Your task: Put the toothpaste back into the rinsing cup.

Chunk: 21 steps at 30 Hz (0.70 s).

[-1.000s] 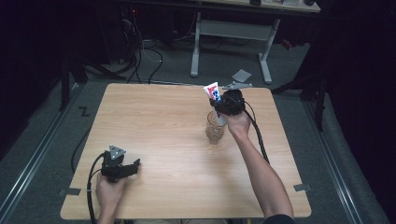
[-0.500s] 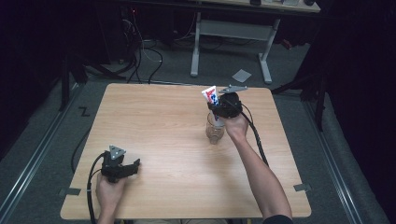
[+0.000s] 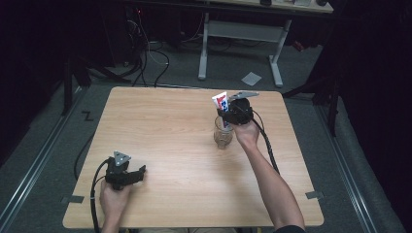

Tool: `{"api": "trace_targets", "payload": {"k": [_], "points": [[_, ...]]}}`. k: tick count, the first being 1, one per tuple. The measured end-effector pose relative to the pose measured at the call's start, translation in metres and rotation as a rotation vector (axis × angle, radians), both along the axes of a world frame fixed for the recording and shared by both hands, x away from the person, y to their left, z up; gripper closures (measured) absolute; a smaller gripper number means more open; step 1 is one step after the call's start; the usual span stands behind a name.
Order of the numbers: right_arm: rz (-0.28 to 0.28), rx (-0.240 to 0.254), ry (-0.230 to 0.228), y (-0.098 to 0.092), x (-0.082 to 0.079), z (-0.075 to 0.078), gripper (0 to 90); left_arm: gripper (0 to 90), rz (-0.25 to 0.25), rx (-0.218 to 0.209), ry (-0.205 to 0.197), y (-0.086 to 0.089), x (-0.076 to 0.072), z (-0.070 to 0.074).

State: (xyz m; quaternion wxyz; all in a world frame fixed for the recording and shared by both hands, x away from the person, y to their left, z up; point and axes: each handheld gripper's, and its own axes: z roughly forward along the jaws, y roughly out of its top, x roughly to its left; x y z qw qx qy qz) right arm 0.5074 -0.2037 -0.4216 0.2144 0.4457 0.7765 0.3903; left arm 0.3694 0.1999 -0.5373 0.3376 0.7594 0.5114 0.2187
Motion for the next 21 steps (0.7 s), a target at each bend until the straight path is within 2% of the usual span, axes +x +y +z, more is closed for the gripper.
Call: {"api": "trace_targets", "payload": {"k": [4,8,21], "points": [[-0.002,-0.004,-0.005,0.000,-0.002,-0.002,57.5,22.5,-0.001,0.000,0.000,0.000,0.000,0.000],[0.000,-0.029,0.002,0.000,-0.003,-0.004,58.0,22.5,-0.001,0.000,0.000,0.000,0.000,0.000],[0.004,-0.028,0.018,0.001,-0.006,-0.017,58.1,22.5,-0.001,0.000,0.000,0.000,0.000,0.000]]}}
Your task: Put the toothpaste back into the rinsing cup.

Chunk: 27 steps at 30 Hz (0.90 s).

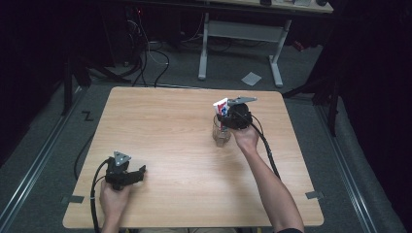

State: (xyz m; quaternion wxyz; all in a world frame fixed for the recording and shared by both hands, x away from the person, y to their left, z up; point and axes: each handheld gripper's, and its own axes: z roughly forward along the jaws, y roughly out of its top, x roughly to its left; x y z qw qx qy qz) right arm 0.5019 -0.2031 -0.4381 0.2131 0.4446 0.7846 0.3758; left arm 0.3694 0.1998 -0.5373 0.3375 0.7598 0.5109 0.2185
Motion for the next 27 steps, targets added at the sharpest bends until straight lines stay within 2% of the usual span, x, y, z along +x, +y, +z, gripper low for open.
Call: {"api": "trace_targets", "payload": {"k": [13,27], "points": [[0.006,-0.010,0.006,-0.002,-0.002,-0.010,57.3,22.5,0.000,0.000,0.000,0.000,0.000,0.000],[0.001,0.000,0.008,-0.010,-0.010,-0.011,54.3,22.5,0.000,0.000,0.000,0.000,0.000,0.000]]}}
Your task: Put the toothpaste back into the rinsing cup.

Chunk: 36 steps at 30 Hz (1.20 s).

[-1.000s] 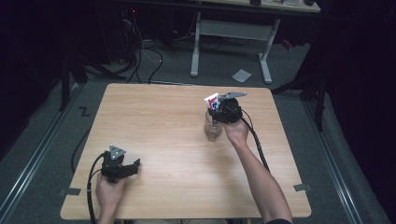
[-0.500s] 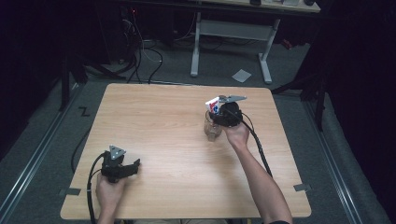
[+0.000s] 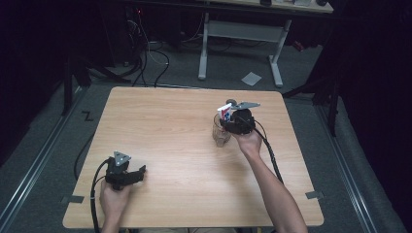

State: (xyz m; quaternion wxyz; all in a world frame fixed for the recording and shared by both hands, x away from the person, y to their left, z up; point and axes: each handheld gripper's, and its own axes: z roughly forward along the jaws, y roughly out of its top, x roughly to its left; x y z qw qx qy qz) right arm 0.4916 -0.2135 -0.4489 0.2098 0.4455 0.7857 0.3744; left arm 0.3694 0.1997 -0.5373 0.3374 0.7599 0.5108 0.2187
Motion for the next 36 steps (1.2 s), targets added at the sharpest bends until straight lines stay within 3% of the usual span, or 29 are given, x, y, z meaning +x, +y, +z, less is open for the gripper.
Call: {"api": "trace_targets", "payload": {"k": [9,15,20,29,36], "points": [[0.004,0.003,-0.018,-0.003,-0.004,0.007,45.8,22.5,0.000,0.000,0.000,0.000,0.000,0.000],[0.011,0.022,-0.004,-0.004,-0.004,0.008,38.1,22.4,0.000,0.000,0.000,0.000,0.000,0.000],[0.009,0.061,-0.020,-0.005,-0.007,0.014,36.0,22.5,0.000,0.000,0.000,0.000,0.000,0.000],[0.017,0.076,-0.030,-0.010,-0.013,0.022,34.3,22.5,0.000,0.000,0.000,0.000,0.000,0.000],[0.014,0.099,-0.071,-0.016,-0.021,0.033,34.1,22.4,0.000,0.000,0.000,0.000,0.000,0.000]]}}
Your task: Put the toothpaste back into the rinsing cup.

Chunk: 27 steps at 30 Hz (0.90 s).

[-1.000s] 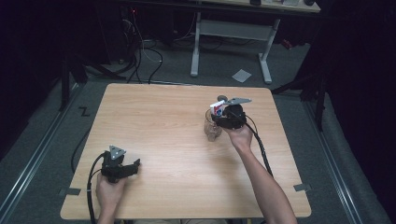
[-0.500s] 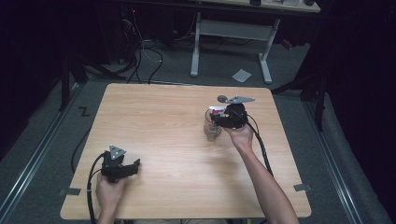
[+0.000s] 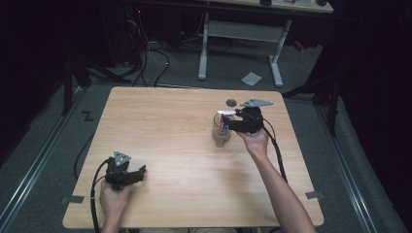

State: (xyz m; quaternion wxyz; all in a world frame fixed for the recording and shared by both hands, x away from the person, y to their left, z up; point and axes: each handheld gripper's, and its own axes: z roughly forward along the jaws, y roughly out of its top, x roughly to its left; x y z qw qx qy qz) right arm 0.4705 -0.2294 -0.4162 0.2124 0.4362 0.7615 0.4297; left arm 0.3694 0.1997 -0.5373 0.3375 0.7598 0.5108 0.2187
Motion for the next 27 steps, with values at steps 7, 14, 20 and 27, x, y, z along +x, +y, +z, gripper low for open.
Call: {"api": "trace_targets", "payload": {"k": [7,14,20,27], "points": [[-0.001,0.016,-0.006,-0.009,-0.004,0.008,35.5,22.4,0.000,0.000,0.000,0.000,0.000,0.000],[-0.008,0.019,-0.014,-0.015,-0.010,0.013,36.8,22.5,0.000,0.000,0.000,0.000,0.000,0.000],[-0.018,0.041,-0.026,-0.021,-0.015,0.018,36.8,22.5,0.000,0.000,0.000,0.000,0.000,0.000],[-0.016,0.043,-0.048,-0.025,-0.023,0.026,37.4,22.5,0.000,0.000,0.000,0.000,0.000,0.000]]}}
